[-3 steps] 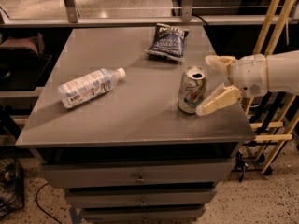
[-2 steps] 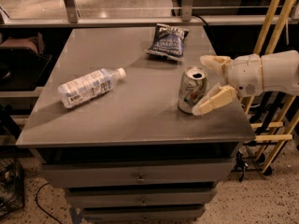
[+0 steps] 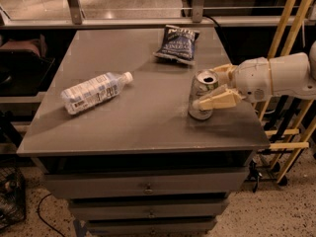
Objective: Knock 7up can over
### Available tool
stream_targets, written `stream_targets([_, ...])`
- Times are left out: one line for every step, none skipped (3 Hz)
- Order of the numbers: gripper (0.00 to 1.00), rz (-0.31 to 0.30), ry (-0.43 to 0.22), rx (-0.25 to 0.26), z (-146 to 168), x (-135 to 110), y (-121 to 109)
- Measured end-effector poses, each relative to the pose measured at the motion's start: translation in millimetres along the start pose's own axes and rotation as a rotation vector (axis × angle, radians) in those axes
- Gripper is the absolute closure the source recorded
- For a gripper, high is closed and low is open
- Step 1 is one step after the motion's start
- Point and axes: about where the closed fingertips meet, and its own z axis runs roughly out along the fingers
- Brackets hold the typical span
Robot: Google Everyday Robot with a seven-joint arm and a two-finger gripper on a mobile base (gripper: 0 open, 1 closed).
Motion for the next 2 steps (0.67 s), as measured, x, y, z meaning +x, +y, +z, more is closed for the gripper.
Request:
stream_targets([0.61,-0.008,0.008,-0.012,0.2,-1.7,-0.4])
stream_targets([0.84,-0.07,0.032,-0.021,-4.7,-11.7,-10.1])
